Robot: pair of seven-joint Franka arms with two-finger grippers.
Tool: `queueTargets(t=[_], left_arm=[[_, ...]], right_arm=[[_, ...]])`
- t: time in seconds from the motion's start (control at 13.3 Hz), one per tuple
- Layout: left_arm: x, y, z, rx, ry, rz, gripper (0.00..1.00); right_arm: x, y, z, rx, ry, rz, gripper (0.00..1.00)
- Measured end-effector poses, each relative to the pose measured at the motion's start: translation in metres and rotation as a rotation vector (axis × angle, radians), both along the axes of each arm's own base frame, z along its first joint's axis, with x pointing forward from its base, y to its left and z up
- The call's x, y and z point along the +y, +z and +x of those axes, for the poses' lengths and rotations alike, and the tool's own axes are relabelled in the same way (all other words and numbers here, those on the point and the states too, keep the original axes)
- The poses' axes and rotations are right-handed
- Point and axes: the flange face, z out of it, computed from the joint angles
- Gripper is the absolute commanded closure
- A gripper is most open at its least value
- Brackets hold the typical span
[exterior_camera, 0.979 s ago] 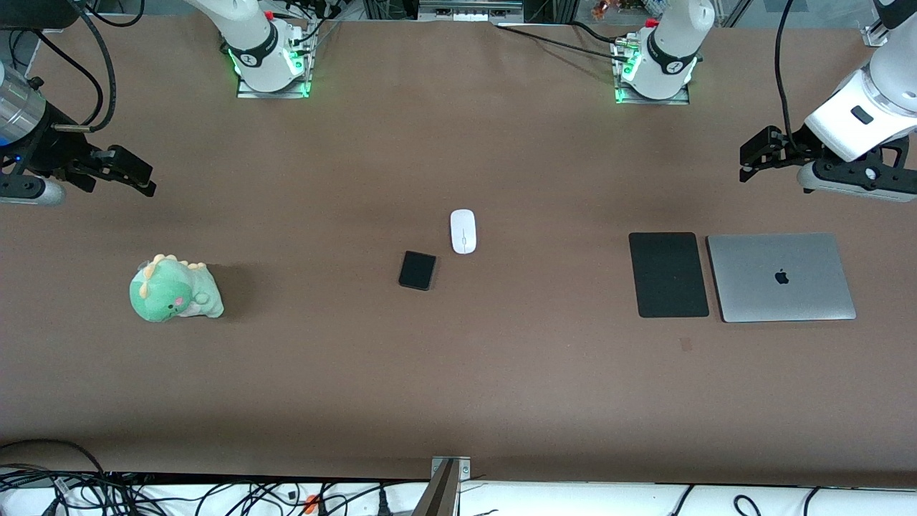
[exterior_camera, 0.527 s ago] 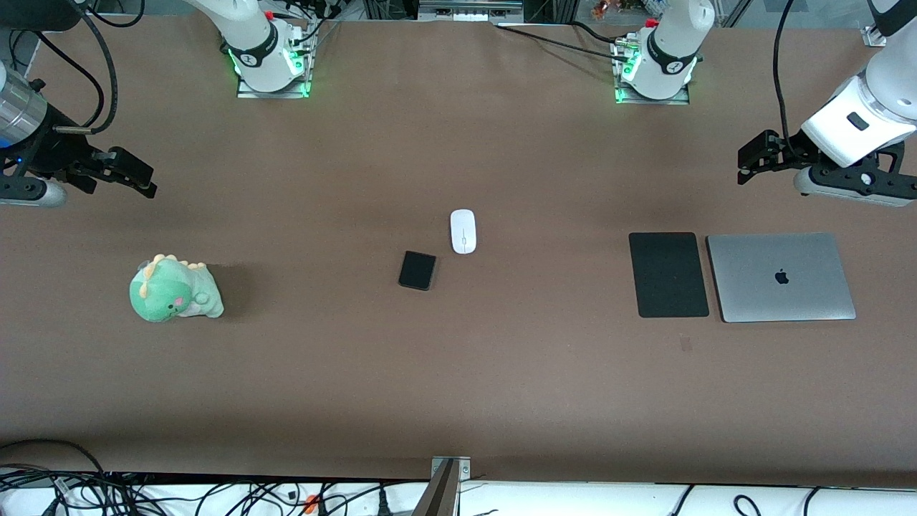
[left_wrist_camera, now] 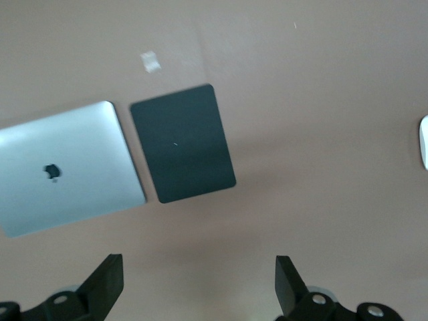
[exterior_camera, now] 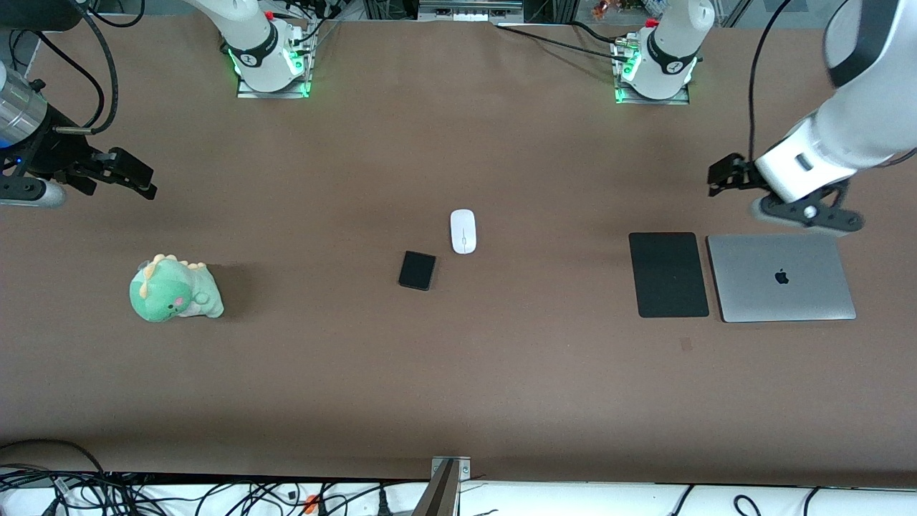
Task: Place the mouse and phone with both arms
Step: 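Move the left gripper over the white mouse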
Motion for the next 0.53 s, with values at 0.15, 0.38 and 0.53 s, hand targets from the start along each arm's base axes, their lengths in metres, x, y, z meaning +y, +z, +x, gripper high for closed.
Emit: queueTargets(t=[0.15, 0.38, 0.53], left_arm=[[-0.025, -0.042, 0.014, 0.035, -0.036, -0.004, 0.0], [-0.092, -0.101, 0.032, -0.009, -0.029, -0.012, 0.0], [-0.15, -0.133, 0.031, -0.051, 0.003, -0.018, 0.0]], right_arm=[[0.0, 0.0, 0.001, -0.004, 0.001, 0.0, 0.0], [0.001, 0.0, 0.001, -0.006, 0.002, 0.0, 0.0], [0.002, 0.0, 0.001, -0.007, 0.003, 0.0, 0.0]])
